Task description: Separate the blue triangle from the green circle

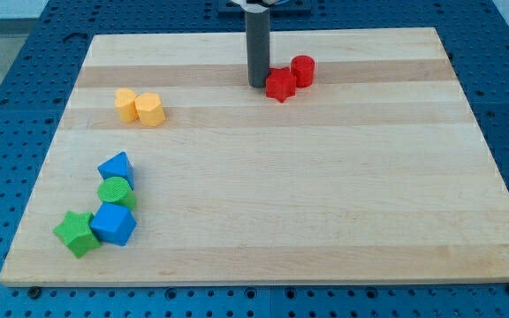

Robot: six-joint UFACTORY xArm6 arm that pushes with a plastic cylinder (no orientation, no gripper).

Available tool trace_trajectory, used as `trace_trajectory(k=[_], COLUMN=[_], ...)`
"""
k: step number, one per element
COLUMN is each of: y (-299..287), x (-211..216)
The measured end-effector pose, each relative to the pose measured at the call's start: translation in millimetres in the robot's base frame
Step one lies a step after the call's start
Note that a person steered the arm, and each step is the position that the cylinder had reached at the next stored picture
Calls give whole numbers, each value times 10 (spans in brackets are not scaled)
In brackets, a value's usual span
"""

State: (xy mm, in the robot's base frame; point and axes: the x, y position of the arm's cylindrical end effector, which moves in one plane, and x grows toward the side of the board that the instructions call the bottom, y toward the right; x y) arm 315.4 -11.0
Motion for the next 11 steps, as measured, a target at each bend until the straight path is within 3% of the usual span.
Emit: trace_trajectory(k=[1,2,3,6,7,11], y=[-3,-4,-407,-2302,-2268,-703], x=[179,782,1069,1323,1668,1857])
